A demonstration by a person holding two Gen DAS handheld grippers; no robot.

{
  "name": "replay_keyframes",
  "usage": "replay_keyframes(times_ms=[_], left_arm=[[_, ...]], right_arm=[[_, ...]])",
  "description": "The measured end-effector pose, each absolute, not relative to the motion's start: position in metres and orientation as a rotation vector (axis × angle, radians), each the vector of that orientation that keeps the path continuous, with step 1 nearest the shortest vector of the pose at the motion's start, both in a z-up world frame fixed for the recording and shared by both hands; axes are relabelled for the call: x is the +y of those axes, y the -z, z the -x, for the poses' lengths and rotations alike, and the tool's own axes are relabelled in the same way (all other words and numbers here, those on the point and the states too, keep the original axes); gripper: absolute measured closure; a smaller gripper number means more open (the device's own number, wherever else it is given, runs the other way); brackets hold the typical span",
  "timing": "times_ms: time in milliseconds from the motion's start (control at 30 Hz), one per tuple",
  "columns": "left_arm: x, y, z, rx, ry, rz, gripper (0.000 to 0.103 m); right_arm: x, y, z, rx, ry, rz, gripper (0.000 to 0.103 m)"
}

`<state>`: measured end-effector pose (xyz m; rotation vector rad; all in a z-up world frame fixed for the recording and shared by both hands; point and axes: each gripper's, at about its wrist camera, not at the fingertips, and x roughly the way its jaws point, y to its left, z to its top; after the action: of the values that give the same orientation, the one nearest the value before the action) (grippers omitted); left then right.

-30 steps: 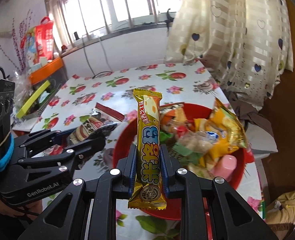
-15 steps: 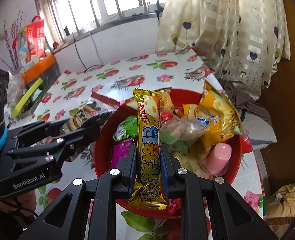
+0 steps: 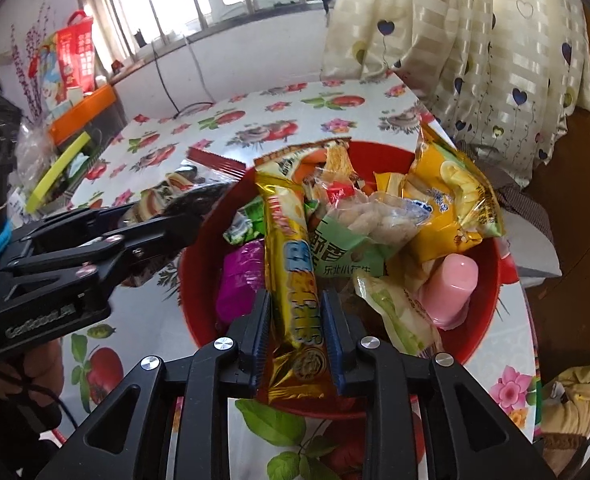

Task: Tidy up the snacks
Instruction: 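Carry the silver snack and gold candy bar over the red basket, then open both tools to drop the silver snack and candy bar into the basket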

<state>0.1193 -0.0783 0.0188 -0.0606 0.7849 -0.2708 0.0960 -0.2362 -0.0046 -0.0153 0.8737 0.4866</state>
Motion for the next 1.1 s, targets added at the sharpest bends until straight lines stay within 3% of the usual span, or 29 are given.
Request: replay_keyframes(times_ms=[100, 200, 1100], left_arm=[[-0.078, -0.018, -0.121, 0.788, 0.272, 0.068, 0.059], [-0.080, -0.017, -0.120, 0.792, 0.277, 0.067, 0.059], [-0.135, -0.028, -0.139, 0.786, 0.362, 0.004, 0.058]], right_arm=[[-0.236, 0.009, -0.099, 0.875, -0.470, 0.029, 0.088], [-0.236, 0.008, -0.101, 0.871, -0.477, 0.024, 0.088], [-0.272, -0.023, -0.086, 0.814, -0.296, 0.096, 0.082]])
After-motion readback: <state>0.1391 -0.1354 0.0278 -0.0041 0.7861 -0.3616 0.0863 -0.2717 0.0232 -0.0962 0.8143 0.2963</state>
